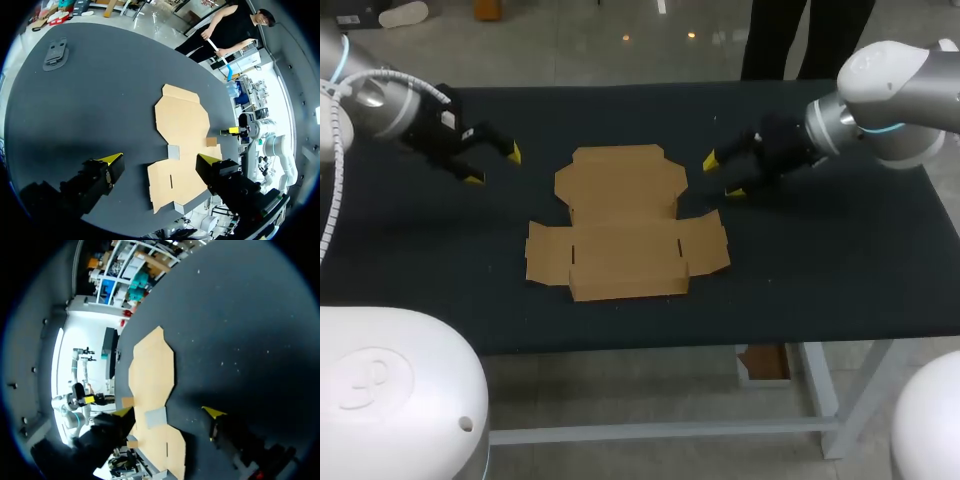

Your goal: Assemble the packaging by folding the flat box into shape, placing the metal phone stand inside, and closing the box properly

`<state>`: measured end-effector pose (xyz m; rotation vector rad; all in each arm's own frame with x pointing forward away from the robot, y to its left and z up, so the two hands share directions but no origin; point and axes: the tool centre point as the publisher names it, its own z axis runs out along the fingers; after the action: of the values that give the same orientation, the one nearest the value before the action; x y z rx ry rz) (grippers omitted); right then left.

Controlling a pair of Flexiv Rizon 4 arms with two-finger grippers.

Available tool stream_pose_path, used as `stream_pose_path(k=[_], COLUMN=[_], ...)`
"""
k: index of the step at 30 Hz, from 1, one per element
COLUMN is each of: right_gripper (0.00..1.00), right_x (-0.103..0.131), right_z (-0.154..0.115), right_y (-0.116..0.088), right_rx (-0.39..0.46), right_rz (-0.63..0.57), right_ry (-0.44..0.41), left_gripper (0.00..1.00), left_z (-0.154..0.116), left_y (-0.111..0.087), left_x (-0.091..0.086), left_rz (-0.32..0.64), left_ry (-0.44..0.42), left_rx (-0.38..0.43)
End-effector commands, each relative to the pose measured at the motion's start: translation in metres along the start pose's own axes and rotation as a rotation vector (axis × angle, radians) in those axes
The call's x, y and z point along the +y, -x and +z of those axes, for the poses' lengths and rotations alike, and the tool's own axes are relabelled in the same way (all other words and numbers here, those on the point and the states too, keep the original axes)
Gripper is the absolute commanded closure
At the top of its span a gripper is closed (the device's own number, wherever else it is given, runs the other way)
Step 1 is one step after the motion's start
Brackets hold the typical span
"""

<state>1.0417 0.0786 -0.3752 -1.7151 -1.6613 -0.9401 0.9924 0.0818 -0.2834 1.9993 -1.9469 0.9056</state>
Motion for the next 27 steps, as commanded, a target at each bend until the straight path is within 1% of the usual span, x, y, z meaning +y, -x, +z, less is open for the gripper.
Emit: stream_pose_path(k=[1,4,16,22,27], right_gripper=[0.55,0.54,0.53,0.55,0.56], right_x=[0.008,0.012,0.031,0.043,0.047], right_z=[0.017,0.025,0.045,0.057,0.067], right_y=[0.006,0.007,0.008,0.014,0.011], right_rx=[0.026,0.026,0.044,0.062,0.073], right_rz=[0.000,0.005,0.018,0.036,0.039], right_ry=[-0.018,-0.023,0.026,0.034,0.032], left_gripper=[0.00,0.00,0.00,0.00,0.00], left_z=[-0.001,-0.003,-0.007,-0.006,-0.005], left_y=[0.002,0.004,0.007,0.006,0.006], left_x=[0.002,0.003,0.006,0.005,0.005], left_rz=[-0.001,-0.003,0.001,0.008,0.011], left_ry=[0.001,-0.003,-0.013,-0.010,-0.011], left_rx=[0.000,0.000,0.010,0.018,0.020])
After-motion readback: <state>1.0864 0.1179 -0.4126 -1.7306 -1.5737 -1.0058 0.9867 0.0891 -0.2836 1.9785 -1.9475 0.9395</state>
